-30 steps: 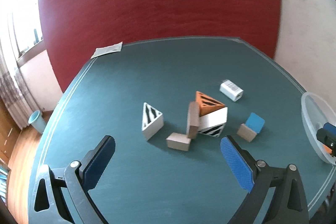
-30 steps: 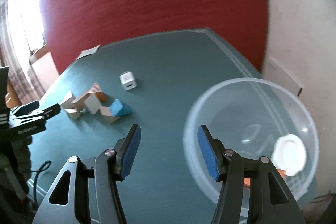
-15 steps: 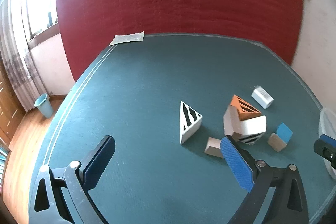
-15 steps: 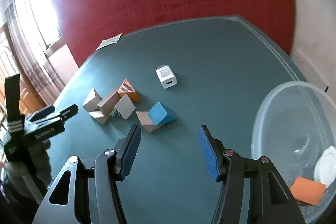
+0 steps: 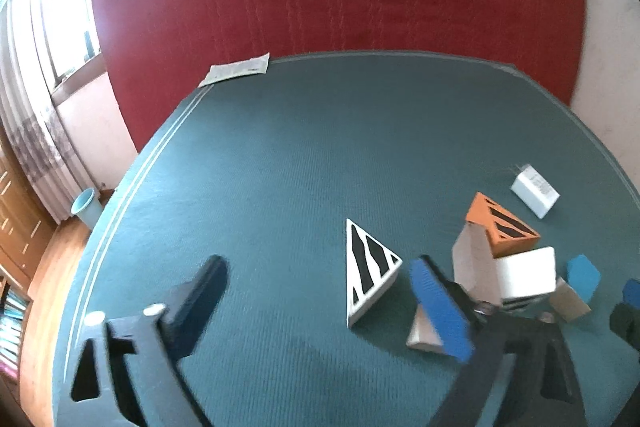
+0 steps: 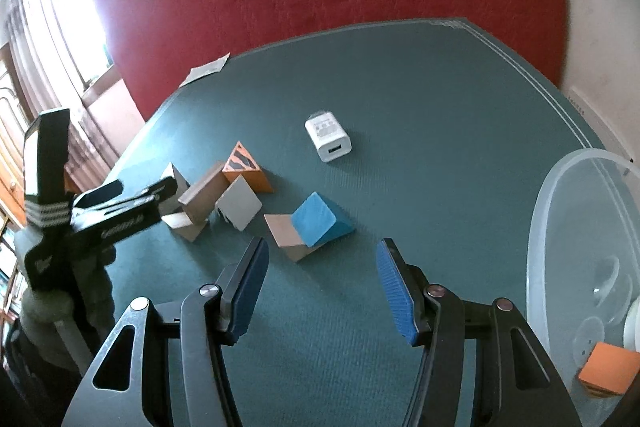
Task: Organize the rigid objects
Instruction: 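Grasp the white black-striped triangular block with the left tool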
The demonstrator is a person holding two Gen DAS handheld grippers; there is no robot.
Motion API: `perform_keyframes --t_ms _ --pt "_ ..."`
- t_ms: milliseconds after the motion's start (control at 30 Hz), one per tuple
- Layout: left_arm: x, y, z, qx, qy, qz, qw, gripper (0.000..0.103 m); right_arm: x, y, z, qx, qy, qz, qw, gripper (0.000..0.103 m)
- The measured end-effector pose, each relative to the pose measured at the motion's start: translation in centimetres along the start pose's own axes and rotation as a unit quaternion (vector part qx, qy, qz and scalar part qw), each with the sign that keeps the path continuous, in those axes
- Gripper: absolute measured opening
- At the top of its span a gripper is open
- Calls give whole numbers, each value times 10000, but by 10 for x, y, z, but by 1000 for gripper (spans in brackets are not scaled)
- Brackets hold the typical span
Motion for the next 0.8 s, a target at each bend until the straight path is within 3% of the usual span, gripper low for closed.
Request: perform_keyframes --t_ms 133,233,300,367,600,800 --pt "-7 -14 15 -28 -170 104 9998 77 2 -3 -3 -54 -4 -28 10000 58" --pt "-4 -20 24 -1 -259 76 9996 65 4 -7 -7 -122 16 -55 9999 58" --pt "-4 -23 27 -42 -312 62 9995 46 3 -9 -9 -176 44 -38 9998 58" --pt "-15 -22 22 -90 -381 93 9992 37 1 -10 -11 -208 76 -10 9998 58" --pt "-15 -32 39 -23 -346 109 9993 36 0 -4 -14 -321 287 -112 9990 57" --pt "-27 -29 29 14 -312 129 9994 36 3 6 -22 -576 673 -542 9946 57"
Point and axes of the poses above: each gripper's, at about its wrist camera, not at the fingertips, and z roughly against the way its jaws point, x to its right, y to its top, the point moved 3 cm from there along -z, roughly the way its jaws point, and after that the axes turned 14 degrees about -z, right-handed, at the moved point
